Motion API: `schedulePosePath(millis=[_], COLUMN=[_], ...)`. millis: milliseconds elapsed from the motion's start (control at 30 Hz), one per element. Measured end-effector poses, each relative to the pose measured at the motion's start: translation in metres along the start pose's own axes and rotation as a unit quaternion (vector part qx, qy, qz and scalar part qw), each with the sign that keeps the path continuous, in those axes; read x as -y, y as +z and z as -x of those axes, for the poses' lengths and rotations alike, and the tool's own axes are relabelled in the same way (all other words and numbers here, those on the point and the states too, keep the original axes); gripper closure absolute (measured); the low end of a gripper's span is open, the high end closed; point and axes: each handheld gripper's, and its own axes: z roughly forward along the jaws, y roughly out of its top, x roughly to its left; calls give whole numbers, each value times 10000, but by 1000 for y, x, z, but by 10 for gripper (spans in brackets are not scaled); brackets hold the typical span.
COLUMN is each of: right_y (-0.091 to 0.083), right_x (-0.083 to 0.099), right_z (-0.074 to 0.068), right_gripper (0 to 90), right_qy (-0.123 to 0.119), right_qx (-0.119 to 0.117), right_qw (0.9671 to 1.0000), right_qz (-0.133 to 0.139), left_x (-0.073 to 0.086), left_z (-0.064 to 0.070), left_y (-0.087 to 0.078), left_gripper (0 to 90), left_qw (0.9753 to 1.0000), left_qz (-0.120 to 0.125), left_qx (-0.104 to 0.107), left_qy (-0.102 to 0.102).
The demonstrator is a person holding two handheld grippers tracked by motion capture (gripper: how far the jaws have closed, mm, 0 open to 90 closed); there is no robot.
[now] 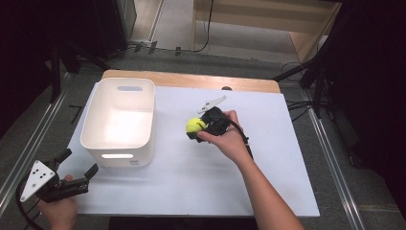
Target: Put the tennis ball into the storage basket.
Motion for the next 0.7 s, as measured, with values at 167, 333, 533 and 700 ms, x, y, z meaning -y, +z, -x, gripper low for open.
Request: schedulePosePath(millis=[167, 333, 533, 700], right_y=[-2, -3, -5, -6], right_x=[-5, -10, -17, -22], right_z=[-3, -5, -7, -9], right_gripper=[244, 244, 244, 244], right_qy=[-76, -105, -181, -196], right_qx=[10, -9, -24, -26], right_qw=[10000, 9999, 9998, 9998], right_qz=[-18, 2, 36, 54], left_x=[0, 0, 0, 0], left_z=[0, 0, 0, 0], left_y=[0, 0, 0, 0], left_gripper=[0, 0, 0, 0], left_qw=[10000, 10000, 10000, 10000], left_qz=[-2, 5, 2, 5], left_qx=[0, 2, -2, 3], left_qy=[3, -2, -9, -12])
